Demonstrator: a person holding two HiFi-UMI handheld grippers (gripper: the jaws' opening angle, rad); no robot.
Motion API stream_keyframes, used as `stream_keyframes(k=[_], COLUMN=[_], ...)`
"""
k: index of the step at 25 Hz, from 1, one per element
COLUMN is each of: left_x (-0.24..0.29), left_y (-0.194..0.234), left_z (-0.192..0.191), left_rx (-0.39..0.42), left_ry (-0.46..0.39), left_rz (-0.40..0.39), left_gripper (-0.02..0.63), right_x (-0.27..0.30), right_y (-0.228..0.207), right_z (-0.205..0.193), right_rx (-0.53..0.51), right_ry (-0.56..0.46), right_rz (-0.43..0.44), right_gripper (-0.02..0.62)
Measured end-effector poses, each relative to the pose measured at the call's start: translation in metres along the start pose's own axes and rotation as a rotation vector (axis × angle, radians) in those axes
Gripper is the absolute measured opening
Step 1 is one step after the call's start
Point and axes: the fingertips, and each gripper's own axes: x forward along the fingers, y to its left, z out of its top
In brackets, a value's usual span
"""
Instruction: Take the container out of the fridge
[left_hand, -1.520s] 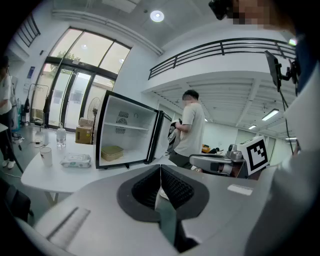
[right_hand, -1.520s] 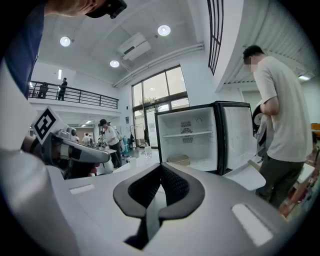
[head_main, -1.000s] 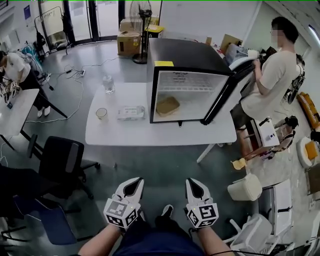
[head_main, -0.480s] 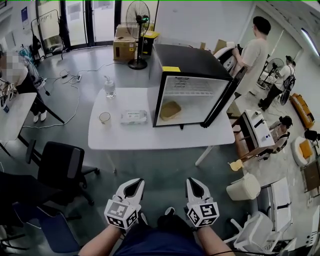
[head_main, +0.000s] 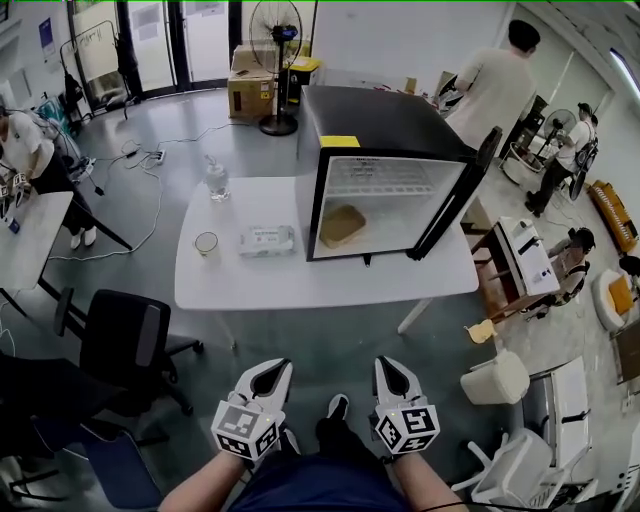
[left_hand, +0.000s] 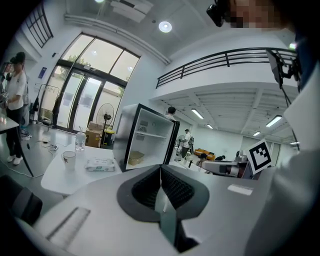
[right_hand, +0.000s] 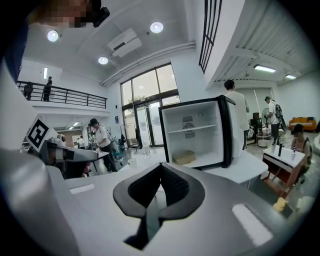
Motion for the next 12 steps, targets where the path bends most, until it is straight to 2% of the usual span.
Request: stream_keyframes(k=[12], left_x=[0.100], left_y=[-0.008], left_z=[0.029], left_rx=[0.032], left_ry=[0.009], left_rz=[0.069], left_gripper=[0.002], right_x=[0.074], right_y=[-0.090], right_z=[0.020], right_rx=[0.060], right_ry=[0.022], right_rz=[0.065], right_gripper=[0.006])
